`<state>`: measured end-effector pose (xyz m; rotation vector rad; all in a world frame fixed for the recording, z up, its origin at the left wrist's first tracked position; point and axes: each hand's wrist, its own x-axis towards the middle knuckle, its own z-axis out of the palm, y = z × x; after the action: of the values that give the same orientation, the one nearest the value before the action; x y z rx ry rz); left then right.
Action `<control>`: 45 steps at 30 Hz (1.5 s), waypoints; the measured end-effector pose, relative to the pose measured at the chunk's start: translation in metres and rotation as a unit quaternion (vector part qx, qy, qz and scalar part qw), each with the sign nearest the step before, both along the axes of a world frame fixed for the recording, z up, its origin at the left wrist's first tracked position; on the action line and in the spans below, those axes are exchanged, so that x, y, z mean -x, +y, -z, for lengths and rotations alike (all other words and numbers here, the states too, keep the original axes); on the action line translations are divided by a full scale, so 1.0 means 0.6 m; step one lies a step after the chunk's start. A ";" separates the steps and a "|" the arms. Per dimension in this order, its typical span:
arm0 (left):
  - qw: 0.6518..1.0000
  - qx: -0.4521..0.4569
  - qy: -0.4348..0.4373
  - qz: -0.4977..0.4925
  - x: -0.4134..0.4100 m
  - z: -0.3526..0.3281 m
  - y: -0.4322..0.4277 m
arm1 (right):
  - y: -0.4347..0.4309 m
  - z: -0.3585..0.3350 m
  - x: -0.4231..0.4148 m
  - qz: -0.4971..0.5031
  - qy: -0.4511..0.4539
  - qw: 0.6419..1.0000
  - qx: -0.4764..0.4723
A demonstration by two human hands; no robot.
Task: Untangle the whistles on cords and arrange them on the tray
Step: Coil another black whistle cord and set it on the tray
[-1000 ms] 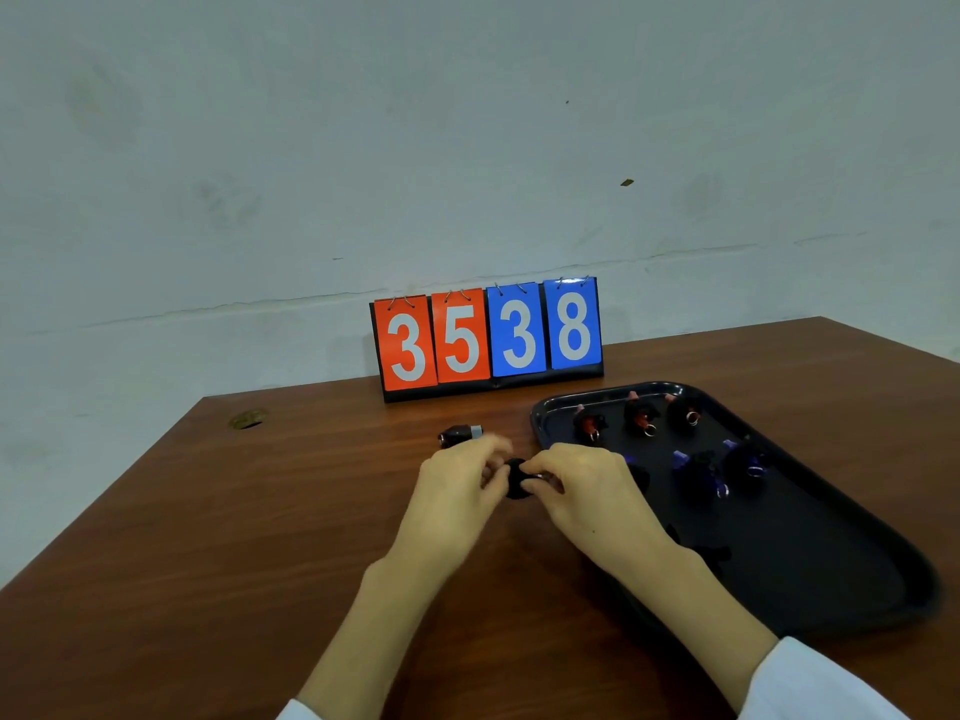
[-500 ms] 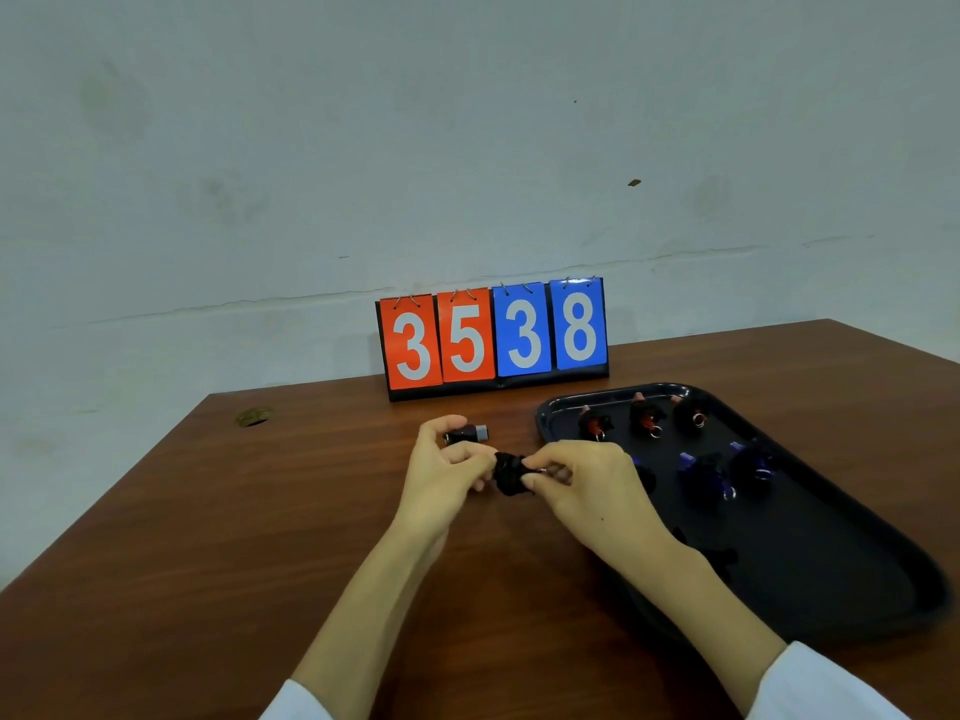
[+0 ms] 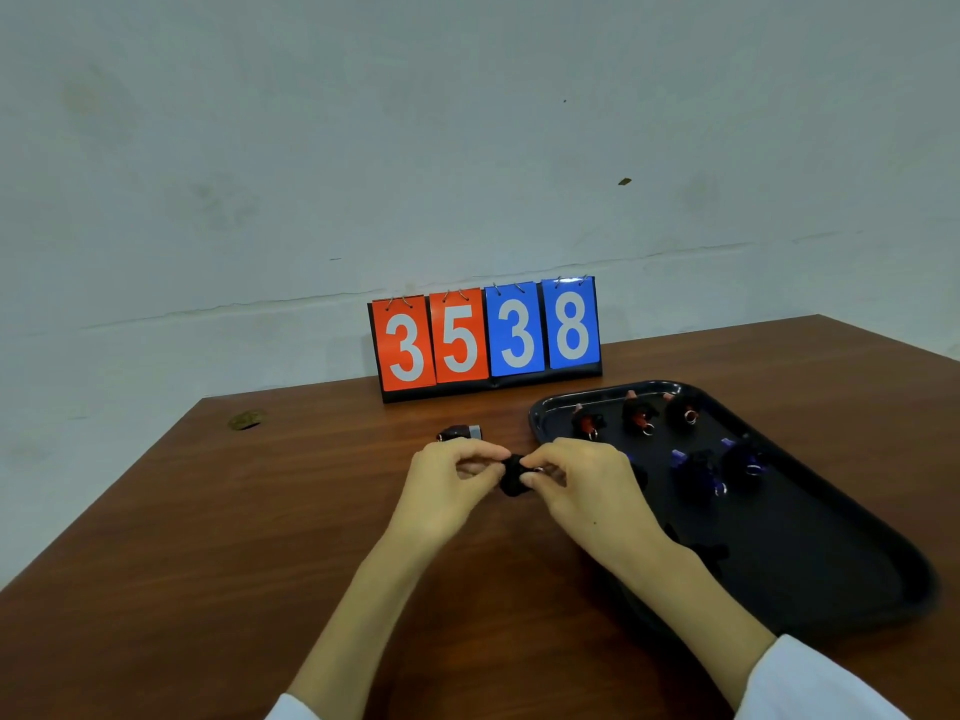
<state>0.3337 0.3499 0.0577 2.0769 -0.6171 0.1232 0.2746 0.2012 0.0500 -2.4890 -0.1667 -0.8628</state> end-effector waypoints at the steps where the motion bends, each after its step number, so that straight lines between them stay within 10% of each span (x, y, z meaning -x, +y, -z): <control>1: 1.000 -0.015 -0.012 -0.001 -0.001 0.000 0.001 | 0.000 0.000 0.000 -0.003 0.005 1.000 0.005; 16: 0.998 -0.047 0.011 0.051 0.003 0.010 -0.008 | 0.003 0.000 -0.002 -0.014 0.067 0.998 -0.001; 22: 0.993 -0.039 -0.105 0.022 0.002 0.010 -0.003 | 0.005 0.002 0.000 0.007 0.087 0.995 -0.045; 38: 0.992 0.038 0.105 0.056 0.001 0.017 -0.009 | 0.000 -0.006 0.003 -0.021 0.092 0.995 -0.016; 45: 0.940 0.216 0.248 0.089 0.011 0.008 -0.005 | 0.006 -0.015 0.003 0.010 0.084 0.995 -0.045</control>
<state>0.3273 0.3468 0.0532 1.5328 -0.4151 -0.3351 0.2729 0.2050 0.0589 -2.4678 -0.0431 -0.6498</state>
